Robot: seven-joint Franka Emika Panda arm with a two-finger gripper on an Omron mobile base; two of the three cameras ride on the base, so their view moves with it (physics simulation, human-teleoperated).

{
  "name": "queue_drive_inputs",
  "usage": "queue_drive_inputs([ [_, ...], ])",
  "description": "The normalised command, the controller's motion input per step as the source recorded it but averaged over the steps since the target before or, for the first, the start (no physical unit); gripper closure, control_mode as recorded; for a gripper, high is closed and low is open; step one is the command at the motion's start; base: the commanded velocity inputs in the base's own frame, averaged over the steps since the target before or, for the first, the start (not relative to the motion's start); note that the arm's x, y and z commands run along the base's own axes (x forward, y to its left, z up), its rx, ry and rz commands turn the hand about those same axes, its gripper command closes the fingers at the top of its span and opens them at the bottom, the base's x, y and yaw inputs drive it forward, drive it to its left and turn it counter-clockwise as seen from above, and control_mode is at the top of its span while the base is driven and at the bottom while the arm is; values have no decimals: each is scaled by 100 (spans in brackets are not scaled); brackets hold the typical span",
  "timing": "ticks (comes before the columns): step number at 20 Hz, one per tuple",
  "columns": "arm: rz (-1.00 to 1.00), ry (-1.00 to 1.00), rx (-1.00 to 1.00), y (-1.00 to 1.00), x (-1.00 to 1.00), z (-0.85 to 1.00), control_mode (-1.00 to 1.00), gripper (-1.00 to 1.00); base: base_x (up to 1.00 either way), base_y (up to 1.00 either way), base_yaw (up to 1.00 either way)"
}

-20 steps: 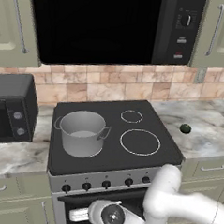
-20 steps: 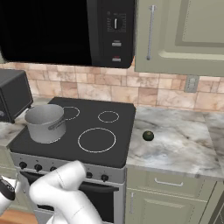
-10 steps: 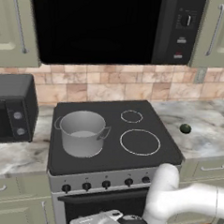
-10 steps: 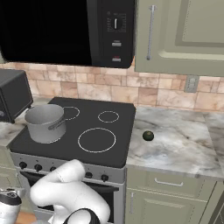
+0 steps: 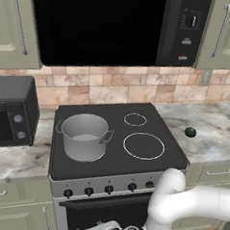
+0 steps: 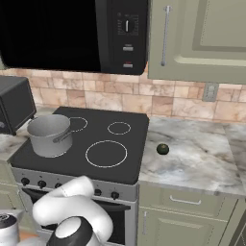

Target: Turn on the burner for the pot on the stove. Wait thirty seconds for the pot to heat up. Then add the squash to the pot.

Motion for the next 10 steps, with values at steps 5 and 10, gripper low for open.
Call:
queue_drive_inputs([
  [5, -2, -12, -2, 21, -18, 0, -100, -100, 0, 0, 0],
  [10, -6, -10, 0, 6, -24, 0, -100, -100, 0, 0, 0],
])
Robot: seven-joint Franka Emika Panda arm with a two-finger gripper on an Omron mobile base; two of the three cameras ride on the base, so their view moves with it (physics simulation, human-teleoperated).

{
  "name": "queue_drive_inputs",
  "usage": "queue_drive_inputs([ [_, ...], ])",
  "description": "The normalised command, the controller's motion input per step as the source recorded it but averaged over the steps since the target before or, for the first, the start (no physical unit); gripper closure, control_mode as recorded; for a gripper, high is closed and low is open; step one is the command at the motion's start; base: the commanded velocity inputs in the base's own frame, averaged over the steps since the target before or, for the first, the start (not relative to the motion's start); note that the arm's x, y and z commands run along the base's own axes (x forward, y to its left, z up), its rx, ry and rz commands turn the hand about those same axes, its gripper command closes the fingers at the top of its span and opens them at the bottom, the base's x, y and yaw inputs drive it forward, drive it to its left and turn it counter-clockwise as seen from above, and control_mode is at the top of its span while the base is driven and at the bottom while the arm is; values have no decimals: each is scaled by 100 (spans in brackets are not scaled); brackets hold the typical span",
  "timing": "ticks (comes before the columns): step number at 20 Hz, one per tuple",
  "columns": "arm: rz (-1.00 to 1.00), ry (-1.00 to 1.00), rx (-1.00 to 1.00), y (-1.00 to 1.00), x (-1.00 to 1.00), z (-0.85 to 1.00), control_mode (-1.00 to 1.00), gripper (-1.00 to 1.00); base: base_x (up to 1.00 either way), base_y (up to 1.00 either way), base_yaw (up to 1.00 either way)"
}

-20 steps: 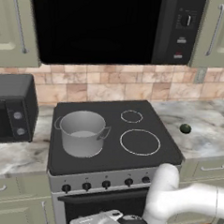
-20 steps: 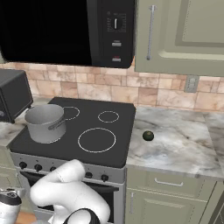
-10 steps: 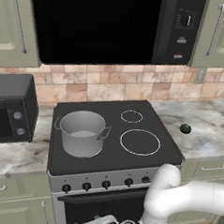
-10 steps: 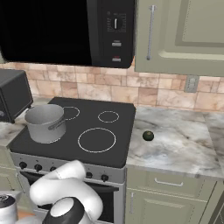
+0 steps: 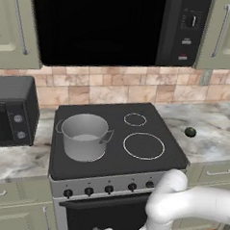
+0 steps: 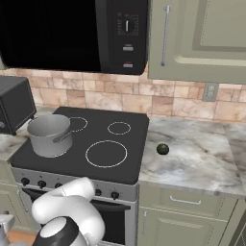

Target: Turn on the burner for the pot on the stove. Wait thirty seconds for the pot to heat up. Then add the squash to the pot.

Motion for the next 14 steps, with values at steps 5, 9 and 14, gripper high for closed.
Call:
queue_drive_inputs([
  [5, -12, -10, 0, 0, -17, 0, -100, -100, 0, 0, 0],
  [9, -5, 0, 0, 0, 0, 0, -100, -100, 0, 0, 0],
  [14, -3, 0, 0, 0, 0, -6, -100, -100, 0, 0, 0],
])
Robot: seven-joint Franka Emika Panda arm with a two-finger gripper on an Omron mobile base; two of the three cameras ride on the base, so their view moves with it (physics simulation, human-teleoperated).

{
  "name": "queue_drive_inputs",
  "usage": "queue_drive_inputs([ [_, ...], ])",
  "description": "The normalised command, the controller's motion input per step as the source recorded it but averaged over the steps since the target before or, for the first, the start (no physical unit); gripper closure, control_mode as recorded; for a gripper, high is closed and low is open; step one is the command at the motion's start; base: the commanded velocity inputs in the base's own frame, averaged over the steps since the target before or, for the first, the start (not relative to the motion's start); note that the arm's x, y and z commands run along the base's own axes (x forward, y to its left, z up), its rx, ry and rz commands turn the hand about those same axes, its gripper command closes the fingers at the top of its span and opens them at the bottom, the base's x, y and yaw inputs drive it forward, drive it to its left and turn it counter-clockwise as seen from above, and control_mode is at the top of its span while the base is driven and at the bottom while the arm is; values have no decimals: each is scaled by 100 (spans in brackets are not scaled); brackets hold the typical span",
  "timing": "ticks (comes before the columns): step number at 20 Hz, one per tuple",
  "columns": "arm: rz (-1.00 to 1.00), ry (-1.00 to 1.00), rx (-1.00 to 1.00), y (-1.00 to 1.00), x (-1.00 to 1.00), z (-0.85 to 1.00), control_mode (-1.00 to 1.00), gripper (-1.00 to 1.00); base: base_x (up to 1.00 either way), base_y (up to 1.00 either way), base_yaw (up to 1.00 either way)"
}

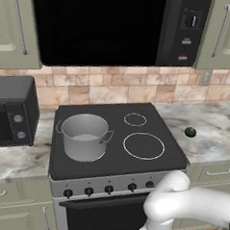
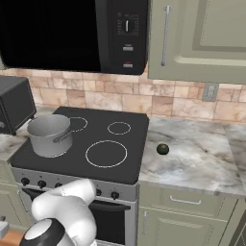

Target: Turn on the burner for the pot on the stove. Wait thirty seconds for the pot to heat up. Then add the squash to the pot.

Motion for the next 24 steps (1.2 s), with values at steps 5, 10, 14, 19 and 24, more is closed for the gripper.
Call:
queue_drive_inputs([
  [5, 0, 4, 1, 0, 0, -4, -100, -100, 0, 0, 0],
  [10, 0, 1, 0, 0, 0, -17, -100, -100, 0, 0, 0],
  [14, 0, -1, 0, 0, 0, -10, -100, -100, 0, 0, 0],
  [19, 0, -16, 0, 0, 0, -13, -100, -100, 0, 0, 0],
  [24, 0, -23, 0, 0, 0, -1, -100, -100, 0, 0, 0],
])
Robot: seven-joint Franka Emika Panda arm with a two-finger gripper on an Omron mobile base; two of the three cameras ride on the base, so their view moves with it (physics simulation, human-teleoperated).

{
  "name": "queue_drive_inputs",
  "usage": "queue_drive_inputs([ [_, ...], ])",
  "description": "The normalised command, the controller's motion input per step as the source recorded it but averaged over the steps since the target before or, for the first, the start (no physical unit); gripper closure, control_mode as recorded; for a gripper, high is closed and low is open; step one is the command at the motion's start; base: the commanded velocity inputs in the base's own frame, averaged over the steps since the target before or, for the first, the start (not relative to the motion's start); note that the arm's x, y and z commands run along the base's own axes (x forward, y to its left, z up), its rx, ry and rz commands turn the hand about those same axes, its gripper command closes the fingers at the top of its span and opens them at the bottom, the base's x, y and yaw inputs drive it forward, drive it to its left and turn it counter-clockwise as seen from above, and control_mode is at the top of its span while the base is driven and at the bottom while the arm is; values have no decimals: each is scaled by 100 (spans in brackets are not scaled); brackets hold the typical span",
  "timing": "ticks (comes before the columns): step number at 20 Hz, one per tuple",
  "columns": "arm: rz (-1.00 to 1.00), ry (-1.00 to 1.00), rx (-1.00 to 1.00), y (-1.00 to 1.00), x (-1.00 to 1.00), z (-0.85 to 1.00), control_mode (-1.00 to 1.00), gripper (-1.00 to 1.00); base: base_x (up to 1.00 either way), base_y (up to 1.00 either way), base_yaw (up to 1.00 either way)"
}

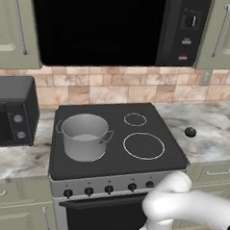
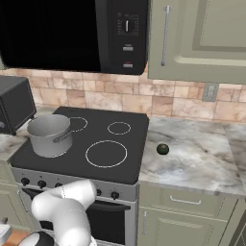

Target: Turn on the burner for the pot on the stove. Wait thirty seconds for the pot to heat up. Then add the squash to the pot.

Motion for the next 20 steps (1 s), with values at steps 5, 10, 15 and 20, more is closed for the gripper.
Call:
queue_drive_inputs([
  [5, 0, -17, 0, 1, 0, 0, -100, -100, 0, 0, 0],
  [10, 0, -3, 0, 6, 0, 0, -100, -100, 0, 0, 0],
  [15, 0, 0, 0, 2, 1, 0, -100, -100, 0, 0, 0],
  [20, 0, 1, 0, 0, 17, 0, -100, -100, 0, 0, 0],
])
